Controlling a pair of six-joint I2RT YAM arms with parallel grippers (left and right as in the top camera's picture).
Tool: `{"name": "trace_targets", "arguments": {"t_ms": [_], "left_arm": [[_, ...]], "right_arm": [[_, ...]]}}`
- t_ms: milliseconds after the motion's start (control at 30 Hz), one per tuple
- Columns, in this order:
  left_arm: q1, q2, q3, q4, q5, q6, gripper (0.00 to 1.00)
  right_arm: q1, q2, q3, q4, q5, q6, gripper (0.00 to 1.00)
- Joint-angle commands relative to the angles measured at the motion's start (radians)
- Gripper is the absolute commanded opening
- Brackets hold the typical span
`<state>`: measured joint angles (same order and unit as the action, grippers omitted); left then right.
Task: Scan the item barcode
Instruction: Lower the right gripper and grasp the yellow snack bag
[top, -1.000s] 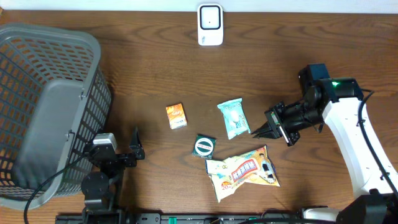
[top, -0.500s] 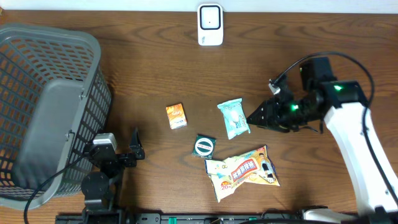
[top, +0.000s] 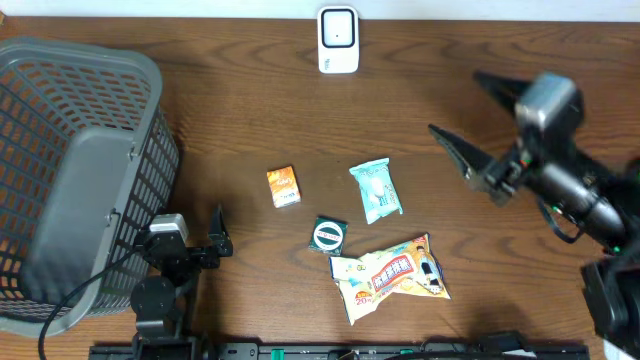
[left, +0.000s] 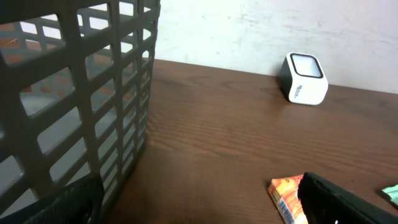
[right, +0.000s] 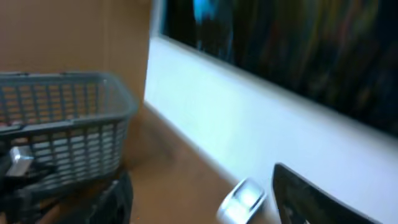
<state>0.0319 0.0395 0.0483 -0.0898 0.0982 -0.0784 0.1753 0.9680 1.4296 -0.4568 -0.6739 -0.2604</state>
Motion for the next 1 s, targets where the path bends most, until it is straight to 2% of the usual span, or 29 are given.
{"name": "trace_targets", "arguments": {"t_ms": [0, 100, 167, 233, 267, 333, 500, 567, 667, 733, 767, 800, 967], "left_arm": [[0.002, -0.001, -0.021, -0.022, 0.005, -0.009, 0.98], [0.002, -0.001, -0.021, -0.022, 0.005, -0.008, 0.98], [0.002, -0.001, -0.021, -0.022, 0.005, -0.009, 0.98], [0.002, -0.001, -0.021, -0.022, 0.005, -0.009, 0.98], [0.002, -0.001, -0.021, -0.022, 0.005, -0.008, 0.98], [0.002, -0.001, -0.021, -0.022, 0.005, -0.009, 0.98], [0.002, -0.001, -0.021, -0.022, 0.005, -0.009, 0.98], [0.002, -0.001, -0.021, -0.022, 0.005, -0.009, 0.98], [0.002, -0.001, -0.021, -0.022, 0.005, -0.009, 0.98], [0.002, -0.001, -0.021, -0.022, 0.005, -0.009, 0.98], [0.002, -0.001, -0.021, -0.022, 0.005, -0.009, 0.98], [0.002, -0.001, -0.021, -0.022, 0.005, -0.008, 0.98], [0.002, -0.001, -0.021, -0.022, 0.005, -0.008, 0.98]], "right_arm": [[0.036, 0.056, -0.003, 0.09, 0.045, -0.193, 0.75], [0.042, 0.129, -0.003, 0.196, 0.069, -0.197, 0.79], [0.052, 0.216, -0.003, 0.275, 0.015, -0.158, 0.79], [0.077, 0.28, -0.003, 0.29, -0.029, -0.156, 0.85], [0.124, 0.355, -0.003, 0.241, -0.009, -0.2, 0.94], [0.171, 0.405, -0.003, 0.121, 0.077, -0.351, 0.97], [0.336, 0.463, -0.003, -0.273, 0.513, -0.749, 0.92], [0.407, 0.465, -0.003, -0.412, 0.705, -0.838, 0.86], [0.501, 0.465, -0.003, -0.609, 0.914, -0.848, 0.85], [0.542, 0.459, -0.004, -0.723, 0.893, -0.849, 0.89], [0.558, 0.448, -0.007, -0.755, 0.85, -0.848, 0.96], [0.572, 0.436, -0.01, -0.778, 0.808, -0.848, 0.98], [0.592, 0.381, -0.045, -0.869, 0.578, -0.848, 0.99]]}}
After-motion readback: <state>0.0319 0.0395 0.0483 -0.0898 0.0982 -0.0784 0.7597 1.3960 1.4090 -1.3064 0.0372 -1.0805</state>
